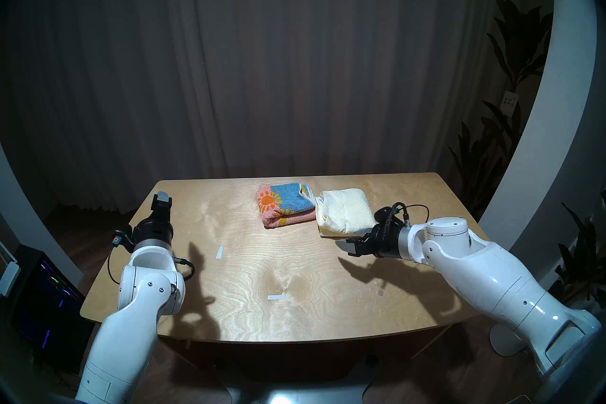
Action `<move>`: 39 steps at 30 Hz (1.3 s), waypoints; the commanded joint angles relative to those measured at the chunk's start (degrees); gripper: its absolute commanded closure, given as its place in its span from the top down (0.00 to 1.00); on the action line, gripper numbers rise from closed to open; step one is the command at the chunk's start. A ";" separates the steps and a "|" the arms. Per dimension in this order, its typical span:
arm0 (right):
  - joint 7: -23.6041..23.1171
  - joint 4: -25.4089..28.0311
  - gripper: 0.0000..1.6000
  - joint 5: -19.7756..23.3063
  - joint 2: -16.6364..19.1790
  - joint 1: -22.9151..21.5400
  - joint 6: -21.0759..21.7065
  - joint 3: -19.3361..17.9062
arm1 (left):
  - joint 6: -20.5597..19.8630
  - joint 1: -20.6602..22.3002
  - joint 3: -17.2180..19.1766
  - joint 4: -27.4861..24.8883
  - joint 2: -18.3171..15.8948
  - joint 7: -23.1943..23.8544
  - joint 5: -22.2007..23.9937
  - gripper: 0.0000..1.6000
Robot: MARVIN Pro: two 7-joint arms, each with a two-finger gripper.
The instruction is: Fold each towel twice and stack them on table
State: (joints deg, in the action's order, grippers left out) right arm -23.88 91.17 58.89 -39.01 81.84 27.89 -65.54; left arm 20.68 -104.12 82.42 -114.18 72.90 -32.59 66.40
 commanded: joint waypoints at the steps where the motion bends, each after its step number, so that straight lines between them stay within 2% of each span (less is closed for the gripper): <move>1: -0.07 1.05 1.00 9.47 0.55 4.83 -0.46 -6.56 | -3.11 -0.24 -3.89 -3.11 0.27 1.78 2.62 1.00; 4: 0.27 1.25 1.00 12.65 0.17 6.16 -0.01 -8.15 | -4.79 -0.35 -5.72 -3.94 0.26 2.26 4.05 1.00; 9: 1.80 1.16 1.00 18.01 -0.20 9.50 -0.10 -11.11 | -9.59 0.68 -10.20 -4.88 -2.09 3.42 3.01 1.00; 12: 2.35 1.10 1.00 19.72 -0.38 10.46 -0.43 -12.34 | -10.06 1.02 -10.56 -5.16 -0.73 3.19 5.14 1.00; 14: 4.27 1.46 1.00 22.66 -0.78 12.13 -1.20 -14.76 | -11.20 1.59 -10.79 -5.22 0.24 3.05 7.74 1.00; 22: 10.98 0.74 1.00 29.12 -3.86 16.58 -3.94 -19.53 | -15.05 3.30 -12.49 -2.78 1.65 3.86 14.70 1.00; 23: 10.98 0.74 1.00 29.12 -3.86 16.58 -3.94 -19.53 | -15.05 3.30 -12.49 -2.78 1.65 3.86 14.70 1.00; 25: 13.49 1.75 1.00 30.95 -5.46 17.92 -5.42 -20.73 | -16.97 4.09 -13.38 -1.00 2.27 4.53 17.66 1.00; 33: 22.74 4.04 1.00 32.78 -9.50 20.03 -11.12 -22.49 | -23.21 8.73 -14.40 3.63 3.36 7.85 24.93 1.00; 39: 28.90 5.74 1.00 32.93 -11.19 20.11 -14.48 -23.20 | -28.81 11.87 -15.18 7.26 3.99 8.68 28.06 1.00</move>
State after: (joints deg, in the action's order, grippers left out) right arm -0.39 93.87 90.91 -47.02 101.39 17.70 -87.04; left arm -2.90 -97.84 67.48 -108.85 75.45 -26.19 91.27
